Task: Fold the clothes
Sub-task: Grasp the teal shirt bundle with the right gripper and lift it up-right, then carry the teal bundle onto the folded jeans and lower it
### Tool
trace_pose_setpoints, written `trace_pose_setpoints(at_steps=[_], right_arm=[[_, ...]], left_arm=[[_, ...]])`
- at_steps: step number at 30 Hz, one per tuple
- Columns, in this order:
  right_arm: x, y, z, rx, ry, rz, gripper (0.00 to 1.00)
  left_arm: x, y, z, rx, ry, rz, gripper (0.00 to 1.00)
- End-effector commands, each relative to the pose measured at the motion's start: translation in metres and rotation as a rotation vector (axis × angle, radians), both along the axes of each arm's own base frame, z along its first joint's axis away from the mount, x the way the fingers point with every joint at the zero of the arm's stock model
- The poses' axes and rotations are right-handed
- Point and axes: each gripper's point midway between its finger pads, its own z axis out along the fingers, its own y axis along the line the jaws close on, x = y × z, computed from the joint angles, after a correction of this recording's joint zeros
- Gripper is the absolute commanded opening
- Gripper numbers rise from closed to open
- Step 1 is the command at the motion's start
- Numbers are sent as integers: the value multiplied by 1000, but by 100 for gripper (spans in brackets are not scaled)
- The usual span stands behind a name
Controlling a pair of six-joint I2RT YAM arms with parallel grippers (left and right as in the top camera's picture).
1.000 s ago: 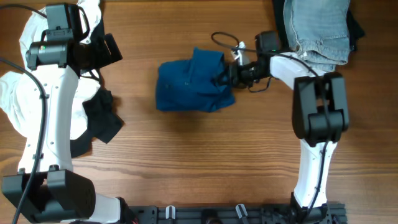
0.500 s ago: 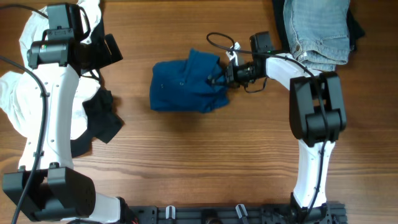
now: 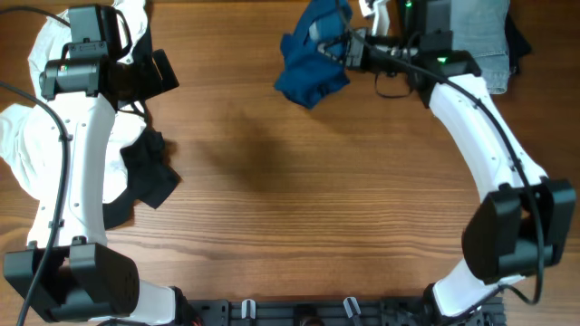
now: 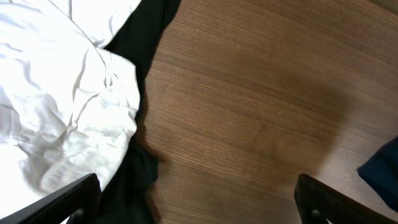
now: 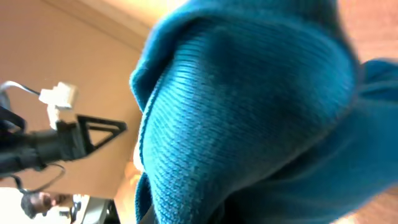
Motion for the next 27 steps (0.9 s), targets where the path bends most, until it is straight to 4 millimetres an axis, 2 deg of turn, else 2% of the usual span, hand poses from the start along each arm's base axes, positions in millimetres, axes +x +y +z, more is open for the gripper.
trace_pose_setpoints(at_steps=[1, 2, 7, 12, 16, 20, 24, 27], right_arm=[[10, -12, 37, 76, -34, -60, 4], [14, -17, 40, 87, -37, -76, 4], [44, -65, 74, 186, -111, -213, 4], [78, -138, 98, 253, -158, -483, 4], [96, -204, 98, 272, -155, -736, 4], [104, -252, 100, 263, -213, -870, 4], [111, -288, 91, 255, -234, -953, 4], [119, -306, 79, 258, -247, -980, 4]], left_arm=[[1, 5, -3, 16, 7, -1, 100], [1, 5, -3, 16, 7, -1, 100], [1, 5, -3, 16, 10, -1, 100], [1, 5, -3, 16, 9, -1, 100], [3, 5, -2, 17, -1, -1, 100], [7, 6, 1, 18, -21, 0, 100], [8, 6, 1, 17, -24, 2, 100], [8, 6, 1, 17, -24, 2, 100]])
